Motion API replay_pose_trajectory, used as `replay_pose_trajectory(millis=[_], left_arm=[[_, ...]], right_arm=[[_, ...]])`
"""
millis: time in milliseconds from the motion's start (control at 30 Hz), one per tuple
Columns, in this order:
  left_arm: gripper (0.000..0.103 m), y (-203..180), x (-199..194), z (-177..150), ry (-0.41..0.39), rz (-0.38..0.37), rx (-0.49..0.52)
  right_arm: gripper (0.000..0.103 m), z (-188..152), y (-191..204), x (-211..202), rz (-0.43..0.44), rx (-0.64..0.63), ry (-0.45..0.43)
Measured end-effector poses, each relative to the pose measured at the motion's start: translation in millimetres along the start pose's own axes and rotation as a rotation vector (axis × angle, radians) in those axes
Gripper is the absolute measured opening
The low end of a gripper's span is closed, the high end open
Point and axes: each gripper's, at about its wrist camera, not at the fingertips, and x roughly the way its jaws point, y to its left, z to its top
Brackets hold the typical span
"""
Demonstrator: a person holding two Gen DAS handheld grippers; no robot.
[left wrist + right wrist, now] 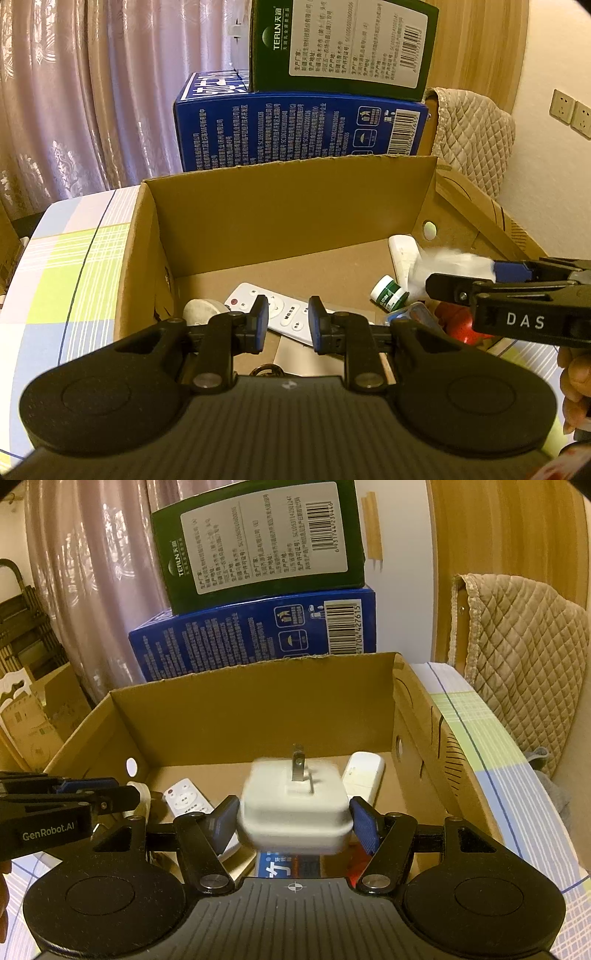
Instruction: Organize rigid objects
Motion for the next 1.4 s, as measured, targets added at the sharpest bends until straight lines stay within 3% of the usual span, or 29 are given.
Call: replay_pose_trajectory(millis=[767, 867, 1000, 1067, 1133, 1400], left_arm=[[0.022, -1, -13, 5, -0.035, 0.022, -0.032], [0.032, -1, -21, 6, -0.044, 0.033, -0.04], [0.036, 0, -32, 5, -0.05, 0.039, -0.056], [0.047, 0, -39, 4, -0.059, 0.047, -0.062], [0.066, 1, -47, 2, -0.074, 0.055, -0.07], [0.096, 3, -80, -4, -0.14, 0.086, -0.107]], right_arm=[[0.062, 0, -6, -15, 0.001, 0.029, -0.066], [0.066, 1, -5, -21, -0.005, 0.021, -0.086], [0.079, 2, -1, -30, -0.004, 0.016, -0.111], [0.081, 1, 2, -34, -0.007, 0.003, -0.122], [0.084, -1, 4, -42, -0.016, -0.015, -0.144], [0.091, -9, 4, -69, -0.029, -0.026, -0.183]])
